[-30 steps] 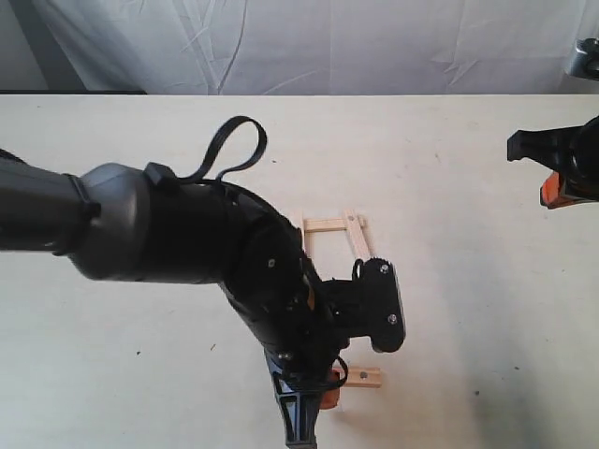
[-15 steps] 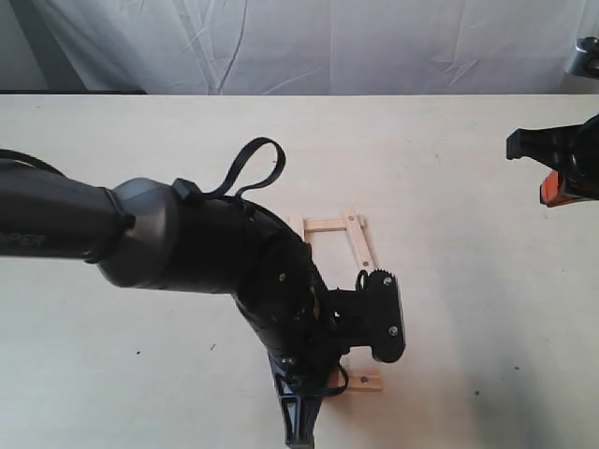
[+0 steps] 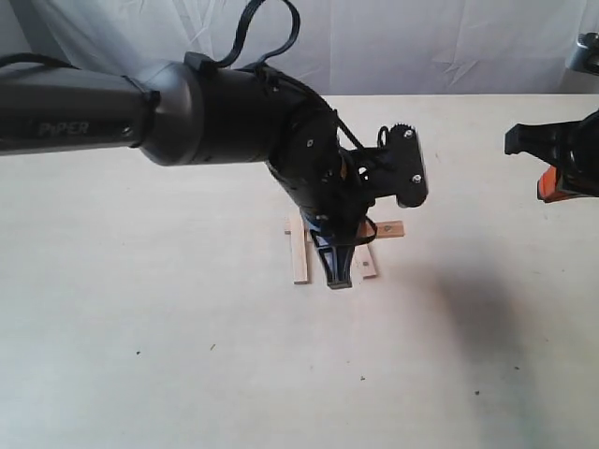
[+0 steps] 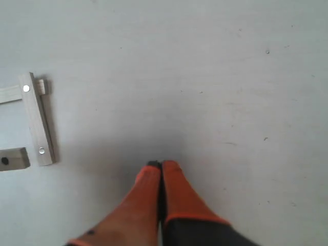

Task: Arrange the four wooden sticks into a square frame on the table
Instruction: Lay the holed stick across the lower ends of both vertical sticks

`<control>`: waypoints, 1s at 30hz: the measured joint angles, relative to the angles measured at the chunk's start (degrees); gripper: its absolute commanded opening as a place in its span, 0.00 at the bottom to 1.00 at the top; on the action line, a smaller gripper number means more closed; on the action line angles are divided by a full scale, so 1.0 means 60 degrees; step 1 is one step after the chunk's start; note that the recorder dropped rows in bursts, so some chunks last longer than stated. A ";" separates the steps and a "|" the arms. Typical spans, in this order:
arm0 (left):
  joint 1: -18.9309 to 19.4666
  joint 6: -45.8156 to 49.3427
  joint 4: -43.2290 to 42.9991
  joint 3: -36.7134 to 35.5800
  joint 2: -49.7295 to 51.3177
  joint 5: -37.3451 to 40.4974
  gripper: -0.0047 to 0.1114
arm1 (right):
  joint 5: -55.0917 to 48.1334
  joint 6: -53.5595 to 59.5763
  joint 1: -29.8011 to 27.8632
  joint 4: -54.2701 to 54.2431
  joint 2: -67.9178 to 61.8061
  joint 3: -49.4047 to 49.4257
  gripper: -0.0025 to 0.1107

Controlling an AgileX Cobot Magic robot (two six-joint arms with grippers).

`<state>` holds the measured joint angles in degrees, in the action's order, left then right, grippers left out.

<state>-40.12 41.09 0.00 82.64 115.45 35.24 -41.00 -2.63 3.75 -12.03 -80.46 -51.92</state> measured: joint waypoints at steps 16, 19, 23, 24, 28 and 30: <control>0.0324 0.0635 0.0362 0.0023 0.0929 -0.0019 0.04 | 0.0164 0.0037 0.0000 -0.0017 0.0000 0.0000 0.02; 0.0324 0.0683 0.0362 0.0023 0.0966 -0.0014 0.04 | 0.0181 0.0037 0.0000 -0.0036 0.0000 0.0000 0.02; 0.0324 0.0940 0.0362 0.0023 0.1116 -0.0014 0.04 | 0.0199 0.0037 0.0000 -0.0076 0.0000 0.0000 0.02; 0.0324 0.0968 0.0362 0.0023 0.1139 -0.0014 0.04 | 0.0199 0.0037 0.0000 -0.0076 0.0000 0.0000 0.02; 0.0324 0.1000 0.0362 0.0030 0.1139 -0.0035 0.06 | 0.0233 0.0037 0.0000 -0.0076 0.0000 0.0000 0.02; 0.0324 0.1000 0.0362 0.0030 0.1139 -0.0035 0.14 | 0.0233 0.0037 0.0000 -0.0076 0.0000 0.0000 0.02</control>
<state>-38.18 47.09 2.17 82.82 122.29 35.03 -39.60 -2.40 3.75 -12.48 -80.46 -51.92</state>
